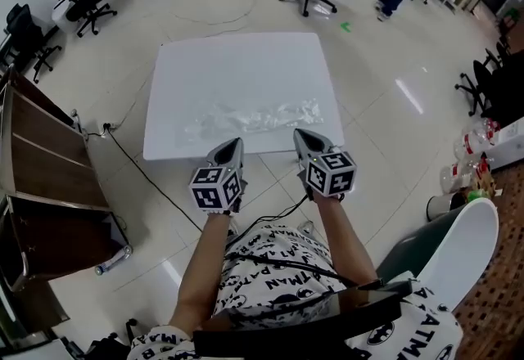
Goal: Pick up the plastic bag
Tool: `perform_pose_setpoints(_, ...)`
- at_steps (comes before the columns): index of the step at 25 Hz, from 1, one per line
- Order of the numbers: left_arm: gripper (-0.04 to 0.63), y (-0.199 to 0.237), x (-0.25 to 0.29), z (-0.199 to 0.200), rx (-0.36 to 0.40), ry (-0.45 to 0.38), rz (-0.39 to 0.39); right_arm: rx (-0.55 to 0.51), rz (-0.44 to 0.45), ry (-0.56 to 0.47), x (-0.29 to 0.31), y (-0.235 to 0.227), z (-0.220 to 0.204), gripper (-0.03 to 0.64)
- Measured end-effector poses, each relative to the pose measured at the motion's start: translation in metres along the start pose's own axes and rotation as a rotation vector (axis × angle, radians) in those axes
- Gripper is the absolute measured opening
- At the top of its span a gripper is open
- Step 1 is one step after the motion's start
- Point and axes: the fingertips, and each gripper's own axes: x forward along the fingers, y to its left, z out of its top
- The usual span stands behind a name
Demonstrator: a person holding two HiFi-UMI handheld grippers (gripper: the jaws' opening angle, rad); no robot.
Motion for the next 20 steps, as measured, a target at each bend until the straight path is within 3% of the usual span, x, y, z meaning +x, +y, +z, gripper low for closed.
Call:
perform_pose_setpoints(6,0.002,-0.005,-0.001,-0.001,0.005,0.006,-0.003,-0.044,0.000,0.008,-0.001,0.005,-0.003,0.002)
perform_pose_setpoints(20,0.000,0.005,0.000,-0.002,0.000,0.018,0.008,-0.027,0.017,0.007,0.010,0.008,-0.007,0.002)
